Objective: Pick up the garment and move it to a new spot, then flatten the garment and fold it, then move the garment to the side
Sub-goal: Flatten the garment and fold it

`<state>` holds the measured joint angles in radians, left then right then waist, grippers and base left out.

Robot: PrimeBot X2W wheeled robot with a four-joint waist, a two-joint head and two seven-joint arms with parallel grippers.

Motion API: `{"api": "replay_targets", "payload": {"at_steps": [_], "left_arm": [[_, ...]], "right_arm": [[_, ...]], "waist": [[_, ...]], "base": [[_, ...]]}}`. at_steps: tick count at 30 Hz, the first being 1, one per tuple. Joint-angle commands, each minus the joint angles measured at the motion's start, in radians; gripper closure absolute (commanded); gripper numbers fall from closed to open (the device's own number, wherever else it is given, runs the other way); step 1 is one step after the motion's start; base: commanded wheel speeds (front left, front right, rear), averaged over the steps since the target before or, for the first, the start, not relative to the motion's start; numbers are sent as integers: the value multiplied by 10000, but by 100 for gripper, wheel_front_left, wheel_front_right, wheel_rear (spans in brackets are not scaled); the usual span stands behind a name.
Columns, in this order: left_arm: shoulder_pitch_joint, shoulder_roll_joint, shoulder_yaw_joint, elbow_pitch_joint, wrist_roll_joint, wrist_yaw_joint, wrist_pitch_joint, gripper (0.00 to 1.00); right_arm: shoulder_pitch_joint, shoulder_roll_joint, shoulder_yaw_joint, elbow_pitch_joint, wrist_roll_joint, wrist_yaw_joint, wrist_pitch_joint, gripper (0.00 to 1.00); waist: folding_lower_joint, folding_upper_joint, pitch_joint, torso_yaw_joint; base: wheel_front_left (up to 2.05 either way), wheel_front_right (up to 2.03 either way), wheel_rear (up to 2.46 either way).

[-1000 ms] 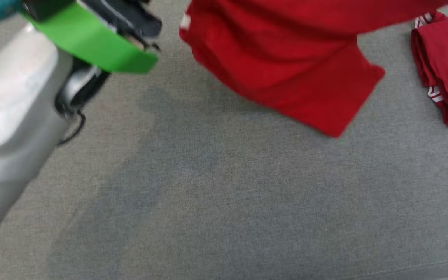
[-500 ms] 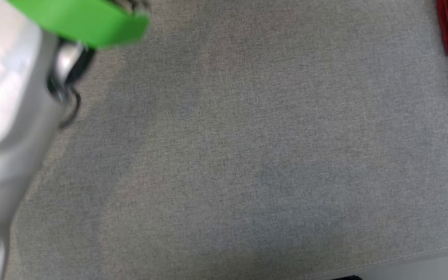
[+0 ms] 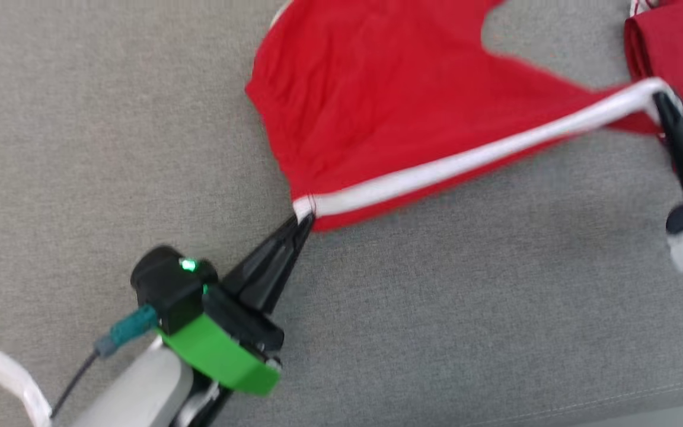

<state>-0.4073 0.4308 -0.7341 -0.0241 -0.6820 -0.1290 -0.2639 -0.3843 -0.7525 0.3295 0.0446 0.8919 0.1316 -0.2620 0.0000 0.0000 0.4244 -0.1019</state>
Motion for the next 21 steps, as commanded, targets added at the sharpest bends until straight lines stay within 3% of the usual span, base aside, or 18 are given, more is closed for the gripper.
{"api": "replay_targets", "payload": {"at_steps": [1, 7, 13, 16, 21], "left_arm": [[627, -10, 92, -190, 42, -24, 0, 100], [2482, 33, 682, -1000, 352, -24, -2, 100], [3681, 207, 1217, -1689, 328, -24, -1, 100], [3745, 254, 1211, -1810, 56, -24, -1, 100], [2775, 49, 843, -1453, -600, -24, -1, 100]], "right_arm": [[731, 41, -277, -288, -125, -21, -36, 100], [3303, 328, -1472, -1696, -866, -21, -31, 100], [5262, 97, -2020, -2901, -1466, -21, 235, 100], [5389, -91, -2279, -3149, -1563, -21, 723, 100], [4252, -486, -1916, -3013, -1513, -21, 1925, 100]], "waist": [[0, 0, -887, 122], [0, 0, -1636, 210], [0, 0, -1945, 474], [0, 0, -1907, 640], [0, 0, -1547, 1001]], "base": [[0, 0, 0], [0, 0, 0], [0, 0, 0], [0, 0, 0], [0, 0, 0]]}}
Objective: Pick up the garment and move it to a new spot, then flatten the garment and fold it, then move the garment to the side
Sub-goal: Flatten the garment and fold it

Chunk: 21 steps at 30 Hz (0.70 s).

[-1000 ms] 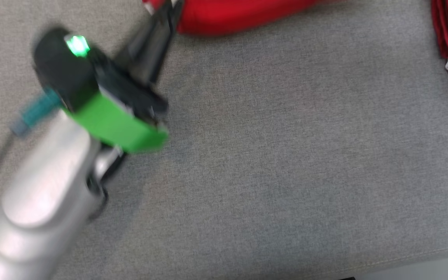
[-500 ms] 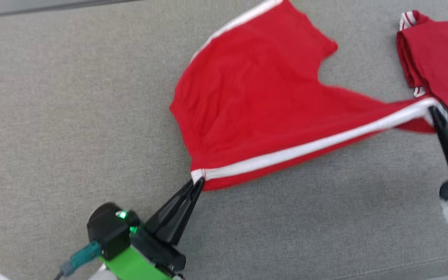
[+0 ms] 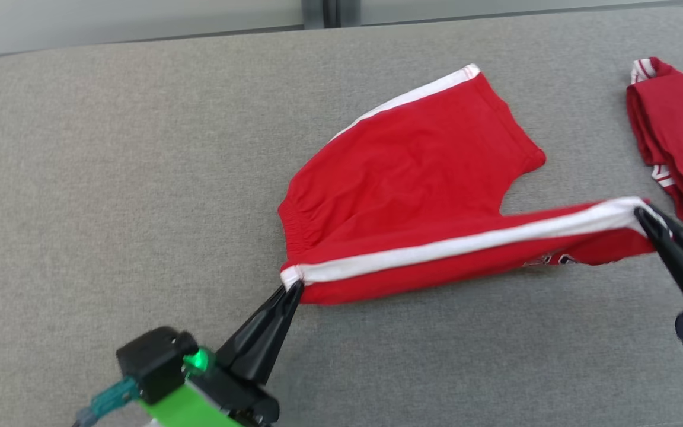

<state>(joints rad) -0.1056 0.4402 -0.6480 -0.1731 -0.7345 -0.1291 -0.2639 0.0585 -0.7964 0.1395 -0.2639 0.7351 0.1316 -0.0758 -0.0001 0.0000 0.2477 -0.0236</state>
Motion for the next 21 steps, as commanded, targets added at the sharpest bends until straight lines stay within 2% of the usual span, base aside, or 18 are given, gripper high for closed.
{"api": "replay_targets", "payload": {"at_steps": [1, 11, 16, 21], "left_arm": [[-459, -83, -163, 136, -244, -22, -1, 100], [-2816, -476, -1217, 1540, -2369, -22, -1, 100], [-3629, -662, -1417, 1983, -3013, -22, -1, 100], [-4528, -862, -1659, 2614, -3077, -22, -1, 100]], "right_arm": [[-457, -105, 125, 177, 133, -21, 279, 100], [-3949, -1214, 1304, 1614, 1030, -21, 1874, 100], [-5575, -1371, 2135, 2319, 1325, -21, 2350, 100], [-7024, -1346, 3264, 3239, 1453, -21, 2617, 100]], "waist": [[1, 0, 293, 300], [1, 0, 1105, 1057], [1, 0, 1513, 1242], [1, 0, 1965, 1450]], "base": [[0, 0, 0], [0, 0, 0], [0, 0, 0], [0, 0, 0]]}}
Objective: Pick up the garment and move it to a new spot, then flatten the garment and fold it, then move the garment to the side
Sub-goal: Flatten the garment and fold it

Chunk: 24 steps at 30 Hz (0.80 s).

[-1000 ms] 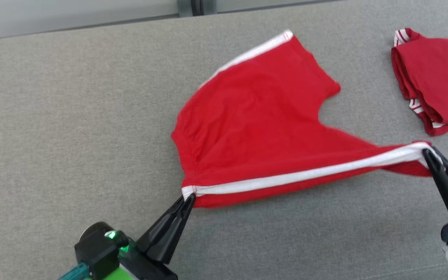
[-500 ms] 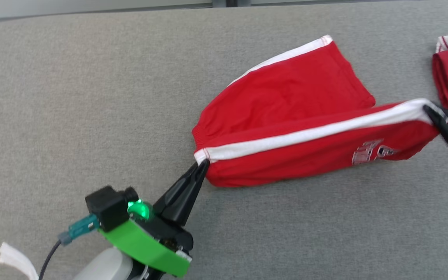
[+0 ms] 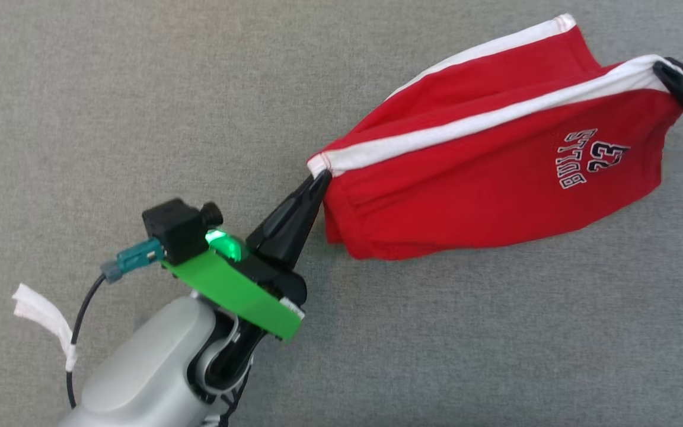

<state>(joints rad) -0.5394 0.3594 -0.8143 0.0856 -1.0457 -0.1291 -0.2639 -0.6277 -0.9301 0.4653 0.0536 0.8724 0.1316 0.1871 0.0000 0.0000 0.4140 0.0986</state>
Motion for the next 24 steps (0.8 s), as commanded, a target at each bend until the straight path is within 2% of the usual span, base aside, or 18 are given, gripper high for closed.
{"api": "replay_targets", "payload": {"at_steps": [1, 5, 16, 17, 19, 20, 21, 22, 23, 24], "left_arm": [[-311, -109, -15, 111, 15, -22, -1, 100], [-820, -298, 176, 457, 484, -22, -1, 100], [-797, -954, 723, 1023, 1164, -22, -1, 100], [-807, -986, 794, 1029, 1263, -22, -1, 100], [-794, -1041, 882, 1045, 1434, -22, -1, 100], [-779, -1060, 945, 1062, 1586, -22, -1, 100], [-738, -1092, 997, 1080, 1593, -24, -1, 100], [-682, -1125, 1088, 1113, 1657, -22, -1, 100], [-642, -1152, 1234, 1152, 1778, -22, -1, 95], [-604, -1196, 1283, 1170, 1803, -22, -1, 82]], "right_arm": [[-389, 11, 161, 210, 85, -21, -39, 100], [-1316, 101, 709, 867, 154, -21, -277, 100], [-2939, 366, 2160, 2250, 358, -21, -1062, 100], [-3037, 385, 2287, 2321, 390, -21, -1123, 93], [-3217, 473, 2560, 2507, 495, -21, -1261, 69], [-3310, 509, 2700, 2605, 535, -21, -1366, 49], [-3398, 552, 2820, 2674, 567, -19, -1460, 21], [-3487, 605, 2933, 2766, 626, -19, -1597, 0], [-3566, 638, 3060, 2859, 648, -19, -1727, 0], [-3641, 669, 3148, 2920, 660, -19, -1879, 0]], "waist": [[0, 0, 383, 268], [0, 0, 691, 393], [0, 0, 1020, 451], [0, 0, 1024, 448], [0, 0, 1024, 422], [0, 0, 1016, 405], [0, 0, 1006, 387], [0, 0, 992, 366], [0, 0, 976, 346], [0, 0, 960, 325]], "base": [[0, 0, 0], [0, 0, 0], [0, 0, 0], [0, 0, 0], [0, 0, 0], [0, 0, 0], [0, 0, 0], [0, 0, 0], [0, 0, 0], [0, 0, 0]]}}
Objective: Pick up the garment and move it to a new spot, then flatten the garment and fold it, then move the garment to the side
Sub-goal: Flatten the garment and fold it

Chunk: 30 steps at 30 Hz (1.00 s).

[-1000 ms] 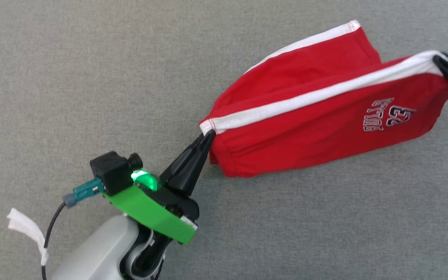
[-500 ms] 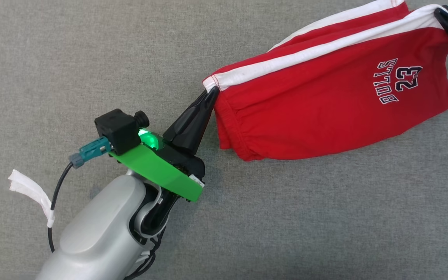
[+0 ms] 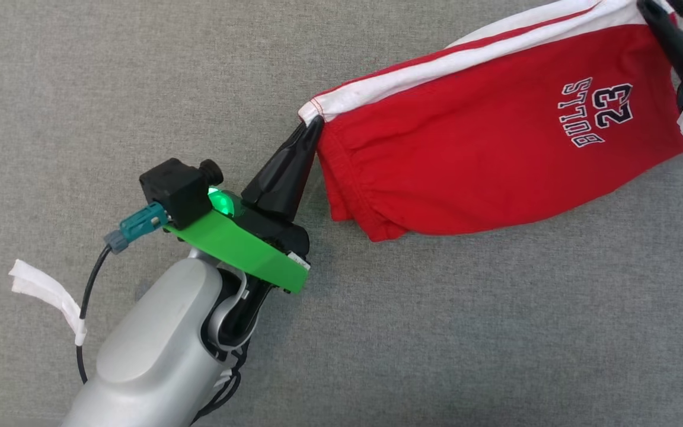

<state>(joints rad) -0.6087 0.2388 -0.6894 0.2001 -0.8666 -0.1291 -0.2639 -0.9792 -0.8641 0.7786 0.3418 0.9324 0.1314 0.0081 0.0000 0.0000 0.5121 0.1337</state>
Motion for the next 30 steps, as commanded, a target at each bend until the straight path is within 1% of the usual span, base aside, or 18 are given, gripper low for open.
{"api": "replay_targets", "payload": {"at_steps": [1, 2, 3, 7, 10, 13, 16, 18, 20, 24, 25, 30], "left_arm": [[133, -29, 69, 63, 94, -22, -1, 51], [164, -49, 143, 91, 162, -22, -1, 5], [226, -94, 222, 135, 211, -22, -1, 0], [511, -227, 541, 275, 624, -22, -1, 0], [861, -314, 1073, 328, 1296, -22, -1, 0], [1527, -580, 1998, 148, 2500, 15, -1, 0], [2321, -996, 2850, -285, 3539, 234, -1, 0], [2826, -1217, 3272, -565, 4240, 357, -1, 0], [3289, -1452, 3595, -775, 4721, 481, -1, 0], [3890, -1722, 3870, -1237, 5672, 654, -1, 0], [4171, -1793, 3837, -1343, 6029, 679, -1, 0], [4696, -1862, 3654, -1550, 6431, 771, -1, 0]], "right_arm": [[-171, 77, 137, 100, 128, -17, -239, 0], [-200, 121, 243, 141, 185, -17, -372, 0], [-251, 135, 342, 204, 240, -17, -586, 0], [-107, 138, 588, 337, 637, -17, -1425, 0], [328, 83, 759, 372, 908, -17, -1947, 0], [950, 133, 793, 437, 1223, -17, -2304, 0], [1569, 143, 662, 517, 1445, -17, -2473, 0], [2025, 166, 554, 613, 1529, -17, -2532, 0], [2406, 240, 466, 759, 1607, -17, -2560, 0], [2891, 413, 226, 1312, 1566, -17, -2550, 0], [3059, 534, 109, 1675, 1550, -17, -2433, 0], [2970, 839, -242, 2682, 1660, -16, -1796, 0]], "waist": [[0, 0, -48, -56], [0, 0, -72, -76], [0, 0, -116, -99], [0, 0, -378, -158], [0, 0, -646, -229], [0, 0, -1003, -336], [0, 0, -1311, -428], [0, 0, -1489, -431], [0, 0, -1648, -405], [0, 0, -1889, -205], [0, 0, -1996, 18], [0, 0, -2079, 664]], "base": [[0, 0, 0], [0, 0, 0], [0, 0, 0], [0, 0, 0], [0, 0, 0], [0, 0, 0], [0, 0, 0], [0, 0, 0], [0, 0, 0], [0, 0, 0], [0, 0, 0], [0, 0, 0]]}}
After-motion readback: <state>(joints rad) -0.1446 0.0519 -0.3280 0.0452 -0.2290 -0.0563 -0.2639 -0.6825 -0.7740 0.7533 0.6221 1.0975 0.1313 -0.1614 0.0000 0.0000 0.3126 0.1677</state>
